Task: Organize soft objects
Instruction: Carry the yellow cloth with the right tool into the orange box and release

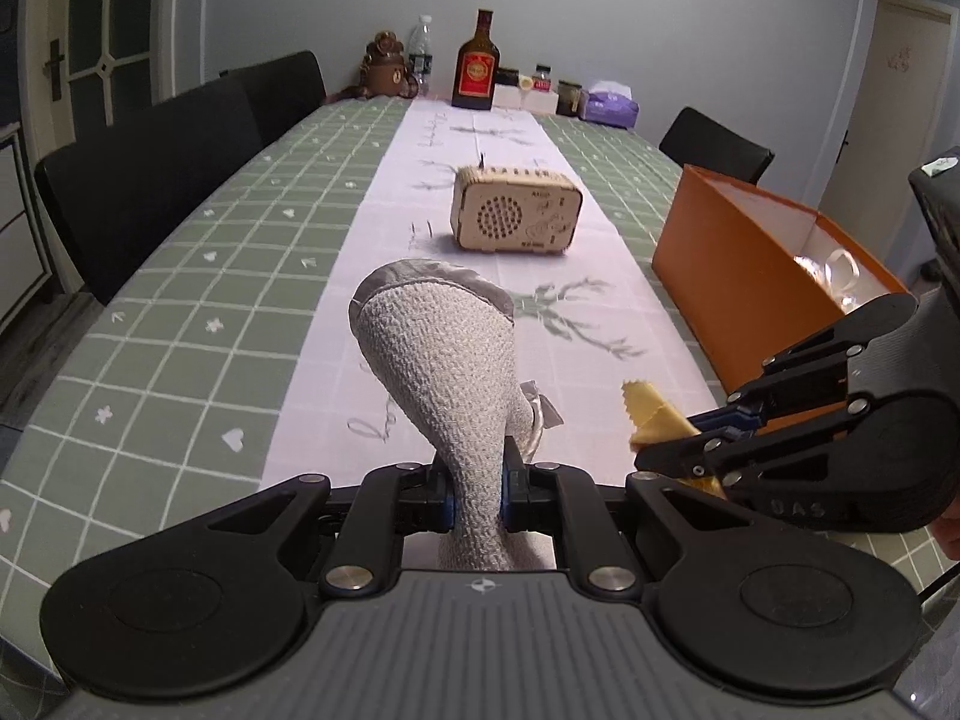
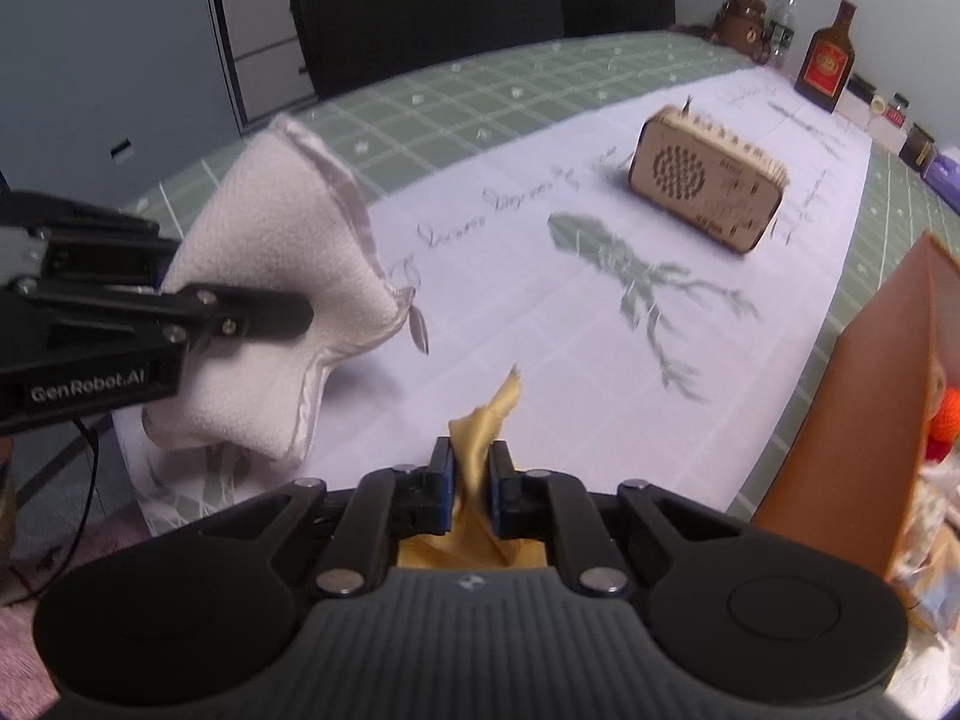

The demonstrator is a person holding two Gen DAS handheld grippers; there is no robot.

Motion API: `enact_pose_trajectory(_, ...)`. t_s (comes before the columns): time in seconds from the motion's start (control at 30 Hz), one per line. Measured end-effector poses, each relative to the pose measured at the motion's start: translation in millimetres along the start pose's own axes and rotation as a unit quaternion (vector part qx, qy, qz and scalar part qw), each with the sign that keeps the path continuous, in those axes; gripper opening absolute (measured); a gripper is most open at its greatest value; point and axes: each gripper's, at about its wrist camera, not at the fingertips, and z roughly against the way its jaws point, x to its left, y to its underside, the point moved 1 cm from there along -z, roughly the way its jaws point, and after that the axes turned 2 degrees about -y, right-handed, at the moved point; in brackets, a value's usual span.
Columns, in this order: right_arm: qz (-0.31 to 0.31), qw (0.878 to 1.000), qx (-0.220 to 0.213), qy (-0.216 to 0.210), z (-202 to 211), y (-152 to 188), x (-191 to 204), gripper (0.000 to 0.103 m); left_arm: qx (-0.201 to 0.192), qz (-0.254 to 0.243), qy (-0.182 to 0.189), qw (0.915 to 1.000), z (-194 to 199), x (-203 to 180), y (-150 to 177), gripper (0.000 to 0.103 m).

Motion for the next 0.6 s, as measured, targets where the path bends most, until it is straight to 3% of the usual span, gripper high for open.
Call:
enact_pose_trajectory(0.2,-0.038,0.997,-0.063,-0.016,44.0,-20.6,-24.3,0.009,-0.044,-0.006,-0.006,0.999,13.9,-10.3,-28.2,0.014)
enact_pose_trajectory(0.43,-0.065,0.988,-0.133,0.044,112.7,-21.0,-67.0,0.009,-0.098,-0.006,0.006,0.9951,23.2,-33.7,-67.0,0.014)
enact_pose_trajectory(0.6,-0.088,0.979,-0.151,0.102,158.7,-0.3,-101.4,0.009,-0.125,-0.017,0.037,0.9913,22.2,-63.4,-87.6,0.014)
